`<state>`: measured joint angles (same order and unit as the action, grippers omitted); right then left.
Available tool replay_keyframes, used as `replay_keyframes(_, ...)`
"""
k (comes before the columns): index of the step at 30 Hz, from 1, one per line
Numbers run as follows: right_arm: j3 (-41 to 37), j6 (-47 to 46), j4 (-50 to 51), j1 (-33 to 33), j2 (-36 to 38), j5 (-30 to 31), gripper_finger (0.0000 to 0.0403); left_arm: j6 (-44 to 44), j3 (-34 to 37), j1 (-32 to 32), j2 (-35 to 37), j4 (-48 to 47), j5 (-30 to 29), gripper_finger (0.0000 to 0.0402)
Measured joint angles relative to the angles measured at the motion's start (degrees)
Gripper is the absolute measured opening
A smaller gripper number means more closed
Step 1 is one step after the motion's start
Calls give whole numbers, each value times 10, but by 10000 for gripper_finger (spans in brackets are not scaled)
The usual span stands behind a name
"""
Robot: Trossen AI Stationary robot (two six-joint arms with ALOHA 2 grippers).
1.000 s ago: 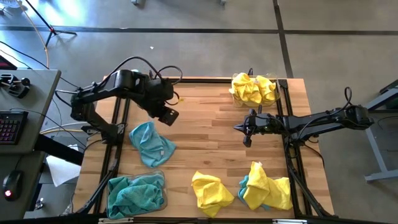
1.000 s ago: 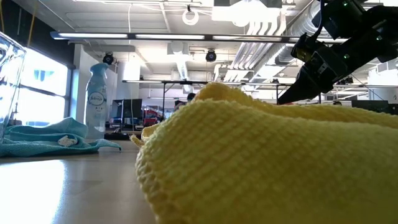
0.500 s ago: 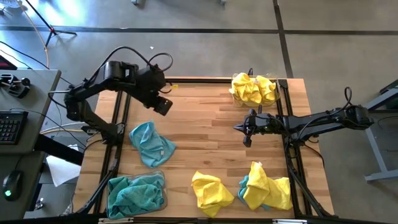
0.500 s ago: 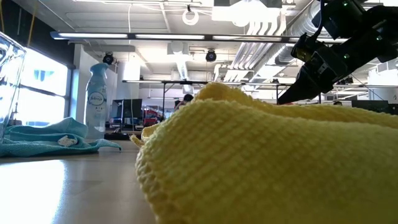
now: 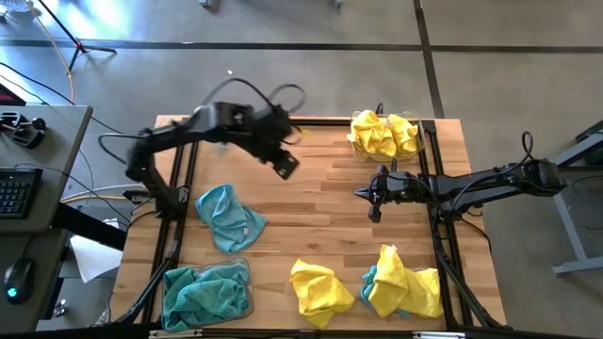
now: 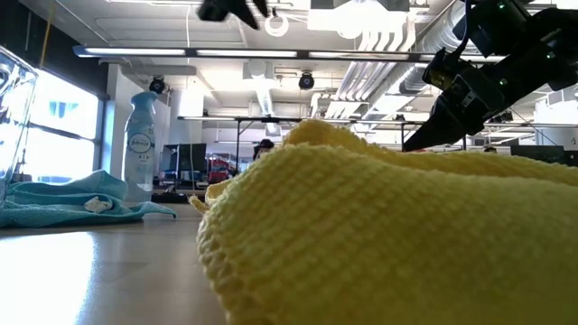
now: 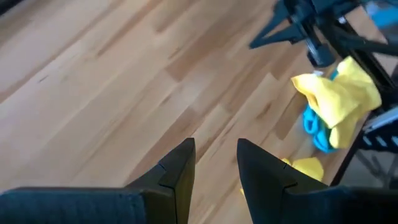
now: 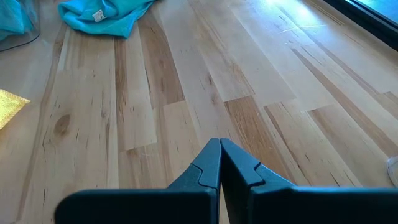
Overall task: Sort microfiber towel by color & place in baskets
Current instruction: Put the yellow microfiber towel into the top transparent bin
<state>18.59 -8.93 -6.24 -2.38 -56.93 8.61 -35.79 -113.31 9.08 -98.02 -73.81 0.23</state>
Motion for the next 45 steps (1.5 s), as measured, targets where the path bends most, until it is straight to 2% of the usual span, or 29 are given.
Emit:
replay_keyframes(9,0,0,0,0,0,0,0,69,0,-15,-110,91,-11,108)
replay_keyframes(16,0,0,0,0,0,0,0,18,0,-44,-168,126,-87,108)
replay_keyframes(26,0,0,0,0,0,0,0,-60,0,-51,-241,171,-85,108)
replay_keyframes(35,0,-14,-15,0,0,14,0,-23,1,-66,-270,168,-108,108)
replay_keyframes(40,0,-15,-19,0,0,19,0,3,48,-71,-265,187,-112,108)
replay_keyframes(45,23,17,-9,7,0,-22,0,5,132,-77,-253,236,-102,108)
